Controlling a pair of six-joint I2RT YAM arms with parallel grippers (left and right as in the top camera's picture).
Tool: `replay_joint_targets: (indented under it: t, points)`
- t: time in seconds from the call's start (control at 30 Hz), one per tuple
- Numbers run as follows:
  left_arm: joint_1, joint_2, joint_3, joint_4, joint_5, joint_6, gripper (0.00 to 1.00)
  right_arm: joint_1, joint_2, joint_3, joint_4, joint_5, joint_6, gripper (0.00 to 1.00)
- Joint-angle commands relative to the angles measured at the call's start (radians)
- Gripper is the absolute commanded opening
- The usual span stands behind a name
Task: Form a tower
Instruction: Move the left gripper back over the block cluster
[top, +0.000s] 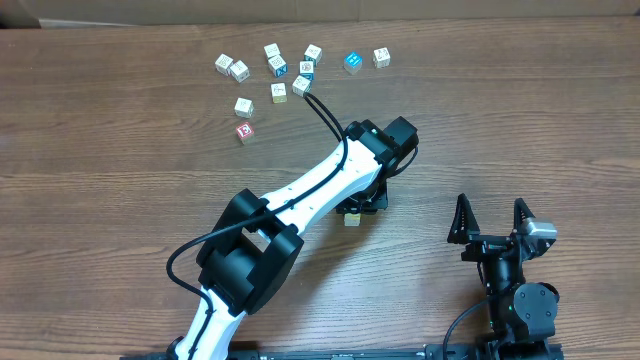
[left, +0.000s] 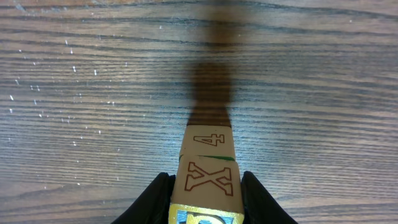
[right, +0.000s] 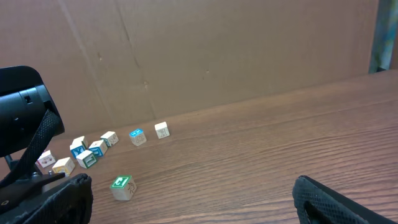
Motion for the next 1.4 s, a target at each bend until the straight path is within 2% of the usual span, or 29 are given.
replay_joint_targets:
  t: [0.0,0.17,0.27,0.53,0.63,0.7,1.0,1.37]
  points:
    - [-0.005,-0.028,-0.013,0.001,0.006,-0.048,0.27,0.005,-0.009,-0.01,0.004,0.0,-0.005,1.0]
    - [-0.005,-0.028,-0.013,0.001,0.006,-0.05,0.28,0.005,-0.009,-0.01,0.004,0.0,-0.005,1.0]
    - [-0.005,-0.028,-0.013,0.002,0.005,-0.05,0.36,0.005,-0.009,-0.01,0.004,0.0,-0.005,1.0]
    - [-0.001,-0.028,-0.009,0.012,0.001,-0.045,0.46,0.005,-0.009,-0.01,0.004,0.0,-0.005,1.0]
    - [0.021,-0.029,0.009,0.035,0.002,-0.016,0.53,0.005,-0.009,-0.01,0.004,0.0,-0.005,1.0]
    - [0.047,-0.029,0.035,0.037,0.001,-0.012,0.54,0.005,-0.009,-0.01,0.004,0.0,-0.005,1.0]
    - [0.288,-0.029,0.136,0.05,-0.011,0.031,0.62,0.005,-0.009,-0.01,0.004,0.0,-0.005,1.0]
    - [0.662,-0.029,0.137,0.023,-0.014,0.199,0.61,0.005,-0.009,-0.01,0.004,0.0,-0.005,1.0]
